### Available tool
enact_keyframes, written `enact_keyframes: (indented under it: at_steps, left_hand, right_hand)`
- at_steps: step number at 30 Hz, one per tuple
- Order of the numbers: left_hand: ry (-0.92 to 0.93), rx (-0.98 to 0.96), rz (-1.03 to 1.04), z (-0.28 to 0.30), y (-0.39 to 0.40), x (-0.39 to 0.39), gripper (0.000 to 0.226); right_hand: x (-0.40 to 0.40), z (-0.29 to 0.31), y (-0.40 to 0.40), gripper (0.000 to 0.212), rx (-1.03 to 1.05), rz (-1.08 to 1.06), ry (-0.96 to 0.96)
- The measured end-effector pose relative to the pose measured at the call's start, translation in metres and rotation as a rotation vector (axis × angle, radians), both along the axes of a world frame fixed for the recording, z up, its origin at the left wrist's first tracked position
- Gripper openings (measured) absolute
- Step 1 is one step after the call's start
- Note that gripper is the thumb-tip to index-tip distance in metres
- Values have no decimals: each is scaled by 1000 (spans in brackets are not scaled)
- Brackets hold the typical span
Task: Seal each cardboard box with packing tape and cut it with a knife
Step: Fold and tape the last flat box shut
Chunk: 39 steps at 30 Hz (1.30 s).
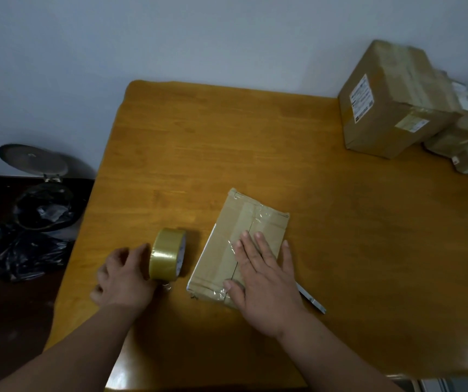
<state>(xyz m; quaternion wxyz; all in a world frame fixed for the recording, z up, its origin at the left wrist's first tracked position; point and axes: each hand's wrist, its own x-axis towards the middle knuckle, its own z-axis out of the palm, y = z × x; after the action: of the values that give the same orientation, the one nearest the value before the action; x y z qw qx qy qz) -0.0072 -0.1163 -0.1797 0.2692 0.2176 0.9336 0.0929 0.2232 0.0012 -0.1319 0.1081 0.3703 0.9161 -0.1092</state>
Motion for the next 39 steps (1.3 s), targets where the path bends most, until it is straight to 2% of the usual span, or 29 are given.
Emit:
enact_keyframes:
  at_steps: [2, 4, 6, 7, 9, 11, 13, 15, 17, 20, 25, 27, 29, 33, 35, 39]
  left_hand:
    - [-5, 66, -12, 2, -3, -5, 62]
    - [0, 170, 89, 9, -4, -8, 58]
    - [143, 273, 212, 24, -3, -6, 52]
    - [251, 341, 197, 33, 0, -1, 48]
    - [390, 542, -45, 54, 7, 21, 41]
    - [392, 657, -388, 69, 11, 51, 45]
    - [361, 590, -646, 72, 12, 74, 55]
    - [336, 403, -839, 66, 10, 90, 66]
    - [339, 263, -956, 59, 5, 93, 71]
    - [371, 226, -978, 56, 7, 80, 61]
    - [326, 126, -817, 67, 25, 59, 63]
    - [305, 155, -792, 65, 33, 62, 64]
    - [262, 169, -821, 63, 37, 76, 65]
    - [214, 23, -937, 52, 39, 95, 82]
    - [223, -24, -948, 50, 43, 94, 90]
    - [206, 20, -878, 42, 42, 100, 94]
  right_hand:
    - [-2, 3, 0, 72, 1, 11, -11]
    - [-3, 5, -3, 74, 5, 16, 3]
    - [-5, 6, -8, 75, 4, 48, 18]
    - [-6, 6, -10, 75, 7, 78, 6]
    - [-7, 2, -13, 74, 13, 114, -22]
    - [-11, 4, -10, 74, -11, 112, 31]
    - [-13, 10, 1, 70, -38, 47, 167]
    - [-12, 14, 19, 62, 29, -87, 262]
    - [-6, 15, 38, 61, 16, -178, 185]
    - [2, 13, 52, 63, -54, -166, 27]
    - [6, 26, 54, 39, 205, -165, 106]
    - [7, 27, 56, 42, 231, -178, 137]
    - [10, 23, 56, 54, 147, -139, 103]
    - [12, 6, 49, 71, -38, 46, -37]
    - [9, 5, 51, 72, -35, 36, -41]
    - [4, 8, 52, 68, 47, 28, 40]
